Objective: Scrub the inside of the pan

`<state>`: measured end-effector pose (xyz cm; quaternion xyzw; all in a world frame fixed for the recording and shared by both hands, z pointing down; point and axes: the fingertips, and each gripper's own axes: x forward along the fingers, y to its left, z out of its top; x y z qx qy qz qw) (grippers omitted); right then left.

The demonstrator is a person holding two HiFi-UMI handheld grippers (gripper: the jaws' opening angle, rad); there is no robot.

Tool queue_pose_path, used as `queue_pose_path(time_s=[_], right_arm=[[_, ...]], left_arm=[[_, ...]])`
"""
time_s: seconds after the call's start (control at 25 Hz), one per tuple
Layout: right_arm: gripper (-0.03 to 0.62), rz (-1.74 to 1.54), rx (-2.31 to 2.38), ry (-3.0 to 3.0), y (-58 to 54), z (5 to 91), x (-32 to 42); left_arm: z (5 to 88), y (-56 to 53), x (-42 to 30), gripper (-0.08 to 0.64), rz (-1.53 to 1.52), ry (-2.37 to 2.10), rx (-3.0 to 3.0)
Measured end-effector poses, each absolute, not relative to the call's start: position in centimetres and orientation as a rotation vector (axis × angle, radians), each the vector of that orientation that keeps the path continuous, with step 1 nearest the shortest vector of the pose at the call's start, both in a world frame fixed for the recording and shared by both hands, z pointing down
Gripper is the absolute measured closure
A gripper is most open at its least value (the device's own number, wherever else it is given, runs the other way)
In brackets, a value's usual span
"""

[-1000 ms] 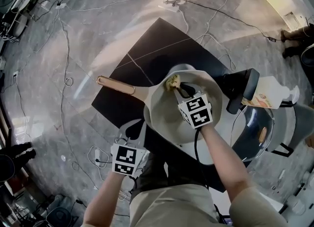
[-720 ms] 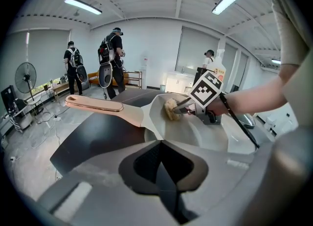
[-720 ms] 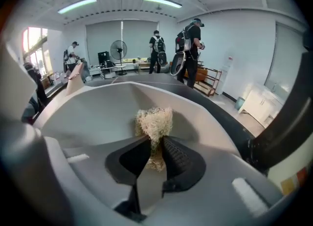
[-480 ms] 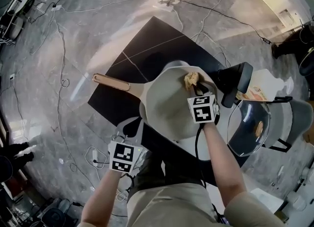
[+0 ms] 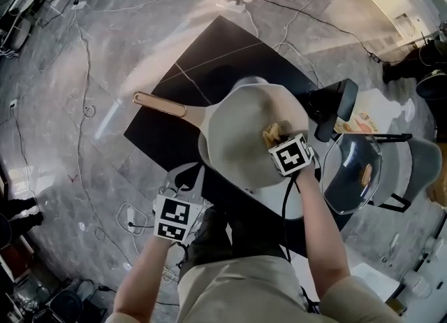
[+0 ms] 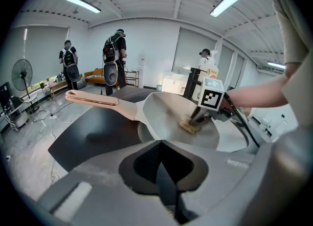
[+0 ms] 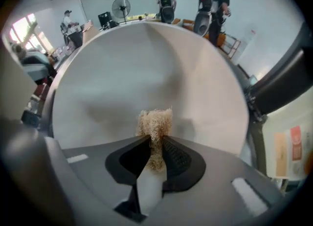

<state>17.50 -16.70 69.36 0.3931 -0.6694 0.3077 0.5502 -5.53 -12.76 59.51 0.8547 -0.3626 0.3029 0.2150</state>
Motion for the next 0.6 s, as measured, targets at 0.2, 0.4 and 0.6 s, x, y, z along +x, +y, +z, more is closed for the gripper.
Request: queue_pose_path(time_s=[0.2,0.4,0.6], right_arm=[[0.514,0.756,0.656,-1.567,-12.3,69.6,14.7],[0.514,0.791,0.485,-1.572,-9.7,69.2,12.0],[0.514,0.816,0.325,-1.668,-8.6,68.1,7.7]], left_arm=[[59.5,-11.9,-6.5,0.558,0.836,-1.005,2.364],[59.6,-11.5,-8.0,0.558,0.822,-1.048,2.334],[59.6,-11.4,-9.2,0.558,0.787,-1.106,2.292]])
